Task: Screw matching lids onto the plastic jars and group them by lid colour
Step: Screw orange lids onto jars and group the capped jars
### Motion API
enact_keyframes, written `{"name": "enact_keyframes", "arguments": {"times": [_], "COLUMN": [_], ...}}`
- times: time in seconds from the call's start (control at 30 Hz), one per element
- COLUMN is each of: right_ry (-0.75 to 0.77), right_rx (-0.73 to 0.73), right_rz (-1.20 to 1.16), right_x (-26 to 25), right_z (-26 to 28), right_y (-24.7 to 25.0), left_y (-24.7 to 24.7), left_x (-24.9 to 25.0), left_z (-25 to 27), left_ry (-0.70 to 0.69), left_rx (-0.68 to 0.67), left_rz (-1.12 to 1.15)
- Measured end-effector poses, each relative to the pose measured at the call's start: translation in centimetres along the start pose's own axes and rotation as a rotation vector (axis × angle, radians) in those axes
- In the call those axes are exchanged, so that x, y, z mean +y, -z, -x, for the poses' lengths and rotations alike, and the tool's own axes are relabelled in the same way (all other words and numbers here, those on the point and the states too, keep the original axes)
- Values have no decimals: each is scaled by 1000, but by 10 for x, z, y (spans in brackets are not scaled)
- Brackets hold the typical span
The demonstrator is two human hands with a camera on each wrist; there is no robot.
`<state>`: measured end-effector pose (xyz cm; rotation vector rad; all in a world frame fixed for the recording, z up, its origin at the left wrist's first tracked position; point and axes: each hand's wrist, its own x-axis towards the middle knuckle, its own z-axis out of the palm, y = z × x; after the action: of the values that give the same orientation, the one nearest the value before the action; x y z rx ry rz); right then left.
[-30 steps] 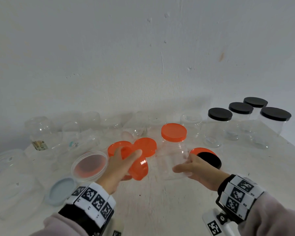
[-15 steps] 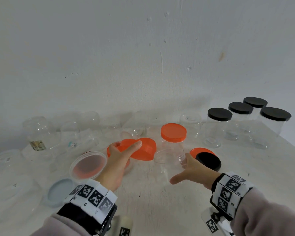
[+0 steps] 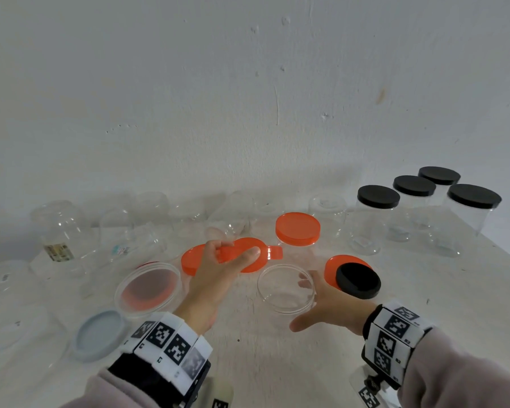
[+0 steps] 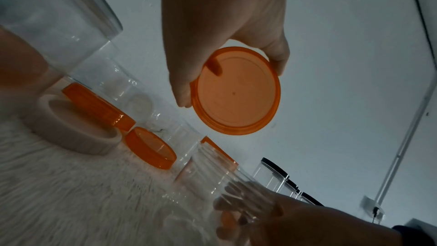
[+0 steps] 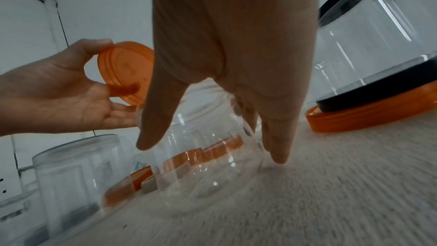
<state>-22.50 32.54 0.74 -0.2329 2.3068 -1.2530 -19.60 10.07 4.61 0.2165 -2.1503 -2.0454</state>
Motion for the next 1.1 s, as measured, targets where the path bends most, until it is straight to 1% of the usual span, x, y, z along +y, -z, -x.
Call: {"name": "enact_keyframes", "arguments": {"times": [0.1,0.2,0.33,0.43,0.57,0.67,0.8,0.87,0.93,1.0,1.1], "right_ry": [8,6,-4,-4,-27,-27,27,77,122,143,151], "right_rx": [4,-8,-8,8,-6,-53,-94,-93,-98,-122,-170], "right_rz": [-3,11,18,42,41,17,38,96,213,395,694], "right_x": [0,0,0,0,-1,-6,-26,-41,-56,-71,-89], "right_z": [0,0,1,4,4,6,9,8,7,4,-2], "right_y": [-1,-2,-4,-7,-8,-3,12,18,20,17,7], "left_y": [-4,-10,-17,-19,-17,-11,-4,-1,-1,-2,-5], "left_x": [-3,-8,-22,-29,-32,-34,-39,-44,-49,-52,-54], "left_z": [0,4,13,17,16,15,15,14,13,11,8], "left_ry": [-2,-47,-141,-164,-166,-151,-93,-30,32,67,81], "left_rx": [-11,-93,-210,-271,-292,-301,-346,-376,-426,-467,-479], "left_rz": [-88,-196,-457,-575,-594,-572,-519,-466,-406,-380,-387]}}
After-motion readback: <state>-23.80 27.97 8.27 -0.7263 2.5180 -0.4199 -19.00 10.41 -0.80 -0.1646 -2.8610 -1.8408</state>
